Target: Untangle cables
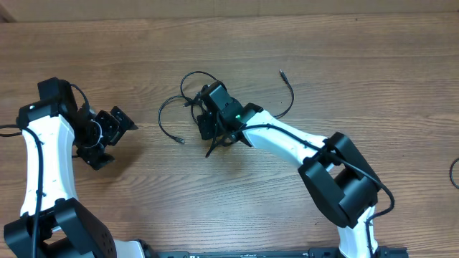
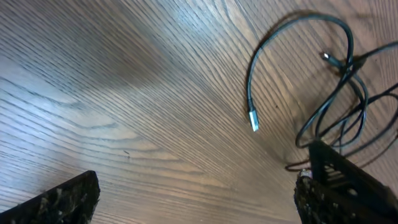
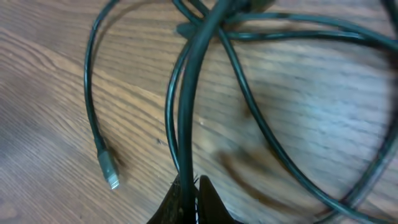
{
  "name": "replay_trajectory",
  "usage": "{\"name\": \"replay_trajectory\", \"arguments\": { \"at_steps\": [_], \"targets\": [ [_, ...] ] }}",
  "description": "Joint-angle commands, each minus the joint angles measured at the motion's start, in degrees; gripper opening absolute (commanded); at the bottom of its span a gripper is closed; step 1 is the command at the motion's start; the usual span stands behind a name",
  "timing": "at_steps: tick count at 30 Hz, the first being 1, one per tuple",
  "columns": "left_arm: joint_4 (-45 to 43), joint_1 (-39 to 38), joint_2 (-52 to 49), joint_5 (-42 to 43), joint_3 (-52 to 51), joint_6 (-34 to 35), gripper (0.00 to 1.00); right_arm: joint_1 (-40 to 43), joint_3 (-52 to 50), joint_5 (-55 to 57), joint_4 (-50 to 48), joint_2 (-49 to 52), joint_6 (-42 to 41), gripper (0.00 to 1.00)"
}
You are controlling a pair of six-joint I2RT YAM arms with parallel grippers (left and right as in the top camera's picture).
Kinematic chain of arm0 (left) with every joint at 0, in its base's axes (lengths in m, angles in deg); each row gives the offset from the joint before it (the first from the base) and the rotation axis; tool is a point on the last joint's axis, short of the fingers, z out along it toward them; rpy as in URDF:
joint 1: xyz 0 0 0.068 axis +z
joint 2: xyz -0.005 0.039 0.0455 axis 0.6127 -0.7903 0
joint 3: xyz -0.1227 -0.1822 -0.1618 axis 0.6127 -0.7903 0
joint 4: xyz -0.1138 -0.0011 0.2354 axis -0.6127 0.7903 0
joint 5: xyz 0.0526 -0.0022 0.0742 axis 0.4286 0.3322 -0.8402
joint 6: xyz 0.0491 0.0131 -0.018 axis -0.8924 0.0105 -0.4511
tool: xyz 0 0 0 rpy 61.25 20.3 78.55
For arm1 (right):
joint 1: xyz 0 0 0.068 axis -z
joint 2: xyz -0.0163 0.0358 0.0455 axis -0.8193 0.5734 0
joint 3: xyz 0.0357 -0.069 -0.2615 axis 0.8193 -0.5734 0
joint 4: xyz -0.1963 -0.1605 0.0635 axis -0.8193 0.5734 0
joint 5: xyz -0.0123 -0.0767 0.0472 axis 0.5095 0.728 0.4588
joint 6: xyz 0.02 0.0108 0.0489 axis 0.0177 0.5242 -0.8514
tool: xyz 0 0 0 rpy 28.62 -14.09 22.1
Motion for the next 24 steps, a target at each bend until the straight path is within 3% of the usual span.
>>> {"name": "replay_trajectory", "arguments": {
  "at_steps": [1,6,14,23,24],
  "targets": [
    [-0.1,-2.4,0.4,3.0,0.7,-1.7,1.00,1.5,5.9,0.9,2.9,-9.2,0.0,0.04],
    [-3.6,-8.7,0.4,7.6,0.7,-3.5,1.00,2.1,7.6,-5.8,8.1,-17.8,3.9,0.04],
    [-11.9,-22.4,0.0,6.5,0.7,-2.0,1.00,2.4,7.6,-8.7,10.5,-28.3,9.3,0.04],
    [-15.8,-35.3,-3.8,-12.7,0.7,9.9,1.00,3.2,8.2,-8.6,11.4,-35.1,9.3,0.04],
    [-15.6,-36.1,-4.6,-15.0,0.7,10.7,0.96,3.6,8.5,-8.6,11.4,-35.8,9.3,0.04]
  ]
}}
